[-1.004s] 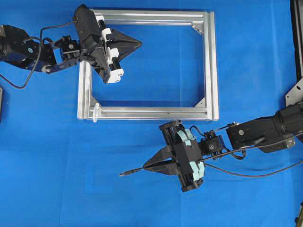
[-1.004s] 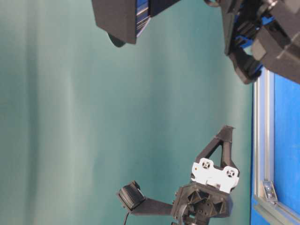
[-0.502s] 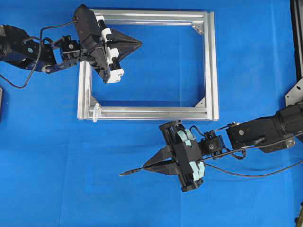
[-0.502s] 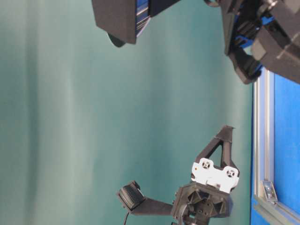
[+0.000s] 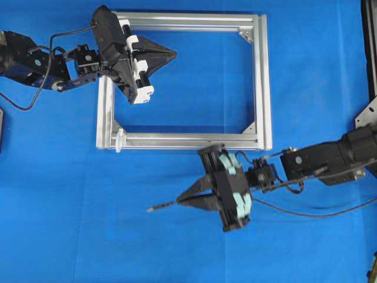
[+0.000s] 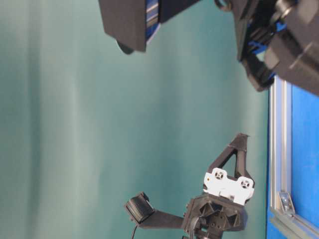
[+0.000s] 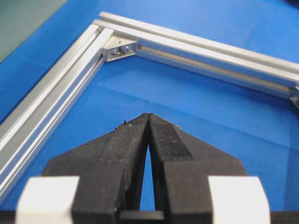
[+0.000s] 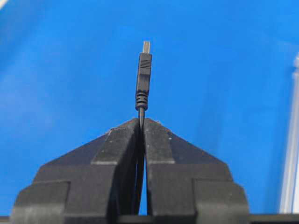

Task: Insert the wire through the string loop located on the left side.
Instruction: 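Carry the cable with the right gripper toward the white zip-tie loop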

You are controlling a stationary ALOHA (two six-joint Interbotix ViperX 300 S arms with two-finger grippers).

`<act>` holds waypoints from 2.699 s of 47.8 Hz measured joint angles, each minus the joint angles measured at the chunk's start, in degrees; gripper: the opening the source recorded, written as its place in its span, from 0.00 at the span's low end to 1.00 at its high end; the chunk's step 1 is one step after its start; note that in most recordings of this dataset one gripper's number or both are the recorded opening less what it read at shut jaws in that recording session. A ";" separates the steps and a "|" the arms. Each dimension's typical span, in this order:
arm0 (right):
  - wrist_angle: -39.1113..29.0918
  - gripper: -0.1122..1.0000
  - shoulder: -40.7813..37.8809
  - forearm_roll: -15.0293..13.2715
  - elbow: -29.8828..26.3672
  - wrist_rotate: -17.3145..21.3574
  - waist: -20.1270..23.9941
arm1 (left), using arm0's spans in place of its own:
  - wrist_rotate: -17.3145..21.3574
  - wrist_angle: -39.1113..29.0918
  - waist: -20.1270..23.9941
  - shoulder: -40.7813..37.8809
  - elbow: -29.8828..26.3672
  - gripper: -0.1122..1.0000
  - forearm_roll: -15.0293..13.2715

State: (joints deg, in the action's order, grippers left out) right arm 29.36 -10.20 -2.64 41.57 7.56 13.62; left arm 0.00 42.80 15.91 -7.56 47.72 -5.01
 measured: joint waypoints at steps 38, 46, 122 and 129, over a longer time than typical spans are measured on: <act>-0.18 0.01 0.70 0.00 1.49 -0.26 -13.89 | 0.00 0.00 0.00 0.09 0.00 0.10 0.00; -0.18 0.01 0.70 0.00 1.49 -0.18 -13.89 | 0.00 0.00 0.00 0.09 0.00 0.10 0.00; -2.72 0.01 -5.10 0.00 -7.12 -0.09 -12.57 | 0.00 0.00 0.00 0.09 0.00 0.10 0.00; -2.72 0.01 -5.10 0.00 -7.12 -0.09 -12.57 | 0.00 0.00 0.00 0.00 0.00 0.10 0.00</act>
State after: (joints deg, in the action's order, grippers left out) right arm 26.63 -15.29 -2.64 34.45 7.47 1.05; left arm 0.00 42.80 15.91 -7.56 47.72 -5.01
